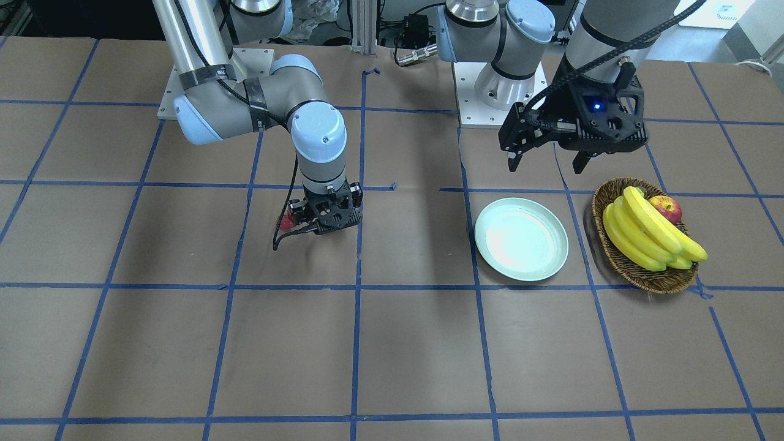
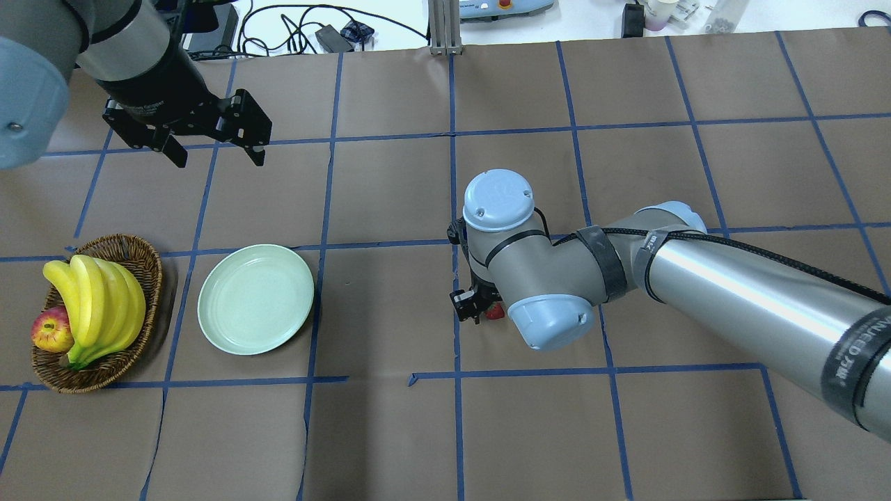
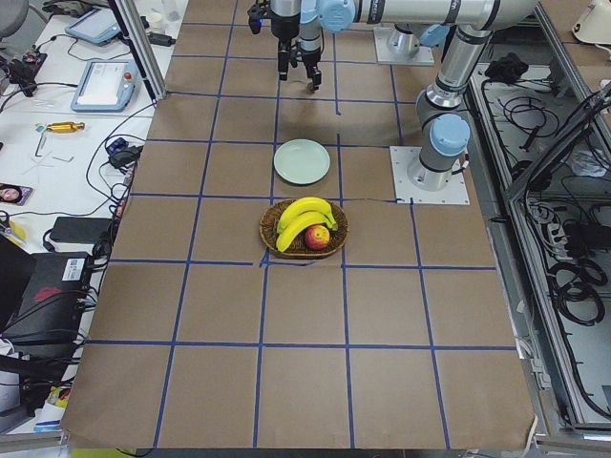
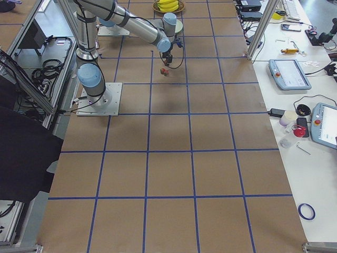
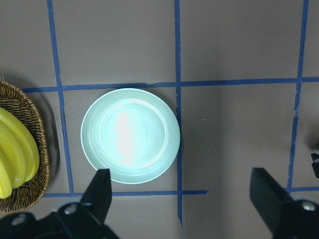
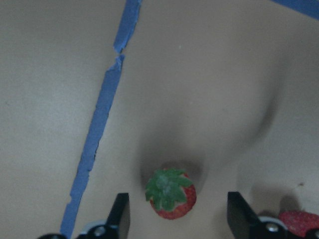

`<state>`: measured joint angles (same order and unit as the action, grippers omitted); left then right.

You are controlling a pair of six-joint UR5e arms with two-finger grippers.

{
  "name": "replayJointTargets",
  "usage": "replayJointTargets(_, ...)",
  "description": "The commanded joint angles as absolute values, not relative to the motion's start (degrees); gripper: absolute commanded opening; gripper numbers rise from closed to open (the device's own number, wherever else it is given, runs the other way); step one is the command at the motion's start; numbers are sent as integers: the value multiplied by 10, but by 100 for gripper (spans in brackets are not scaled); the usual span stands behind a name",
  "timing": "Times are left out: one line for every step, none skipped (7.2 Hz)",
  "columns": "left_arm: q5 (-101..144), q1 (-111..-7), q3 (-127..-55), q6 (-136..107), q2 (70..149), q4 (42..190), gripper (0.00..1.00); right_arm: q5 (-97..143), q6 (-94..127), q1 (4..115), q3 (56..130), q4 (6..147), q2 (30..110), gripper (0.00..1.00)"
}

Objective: Collect all strawberries into plate
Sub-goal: 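Carry the strawberry toward the plate and release it on the table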

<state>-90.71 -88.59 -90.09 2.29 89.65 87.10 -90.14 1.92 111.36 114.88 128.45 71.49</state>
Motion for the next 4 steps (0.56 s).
replayJointTargets(-905,-886,-901,23,897,871,100,-902,20,1114,1150,1286,714,0)
replayJointTargets(-905,-886,-900,23,897,871,100,-902,22,1114,1149,1291,714,0)
replayJointTargets(-905,-886,-901,23,897,871,100,-902,23,1114,1149,1296,714,0)
replayJointTargets(-905,-886,-900,23,897,870,100,-901,25,1114,1140,1299,715,0)
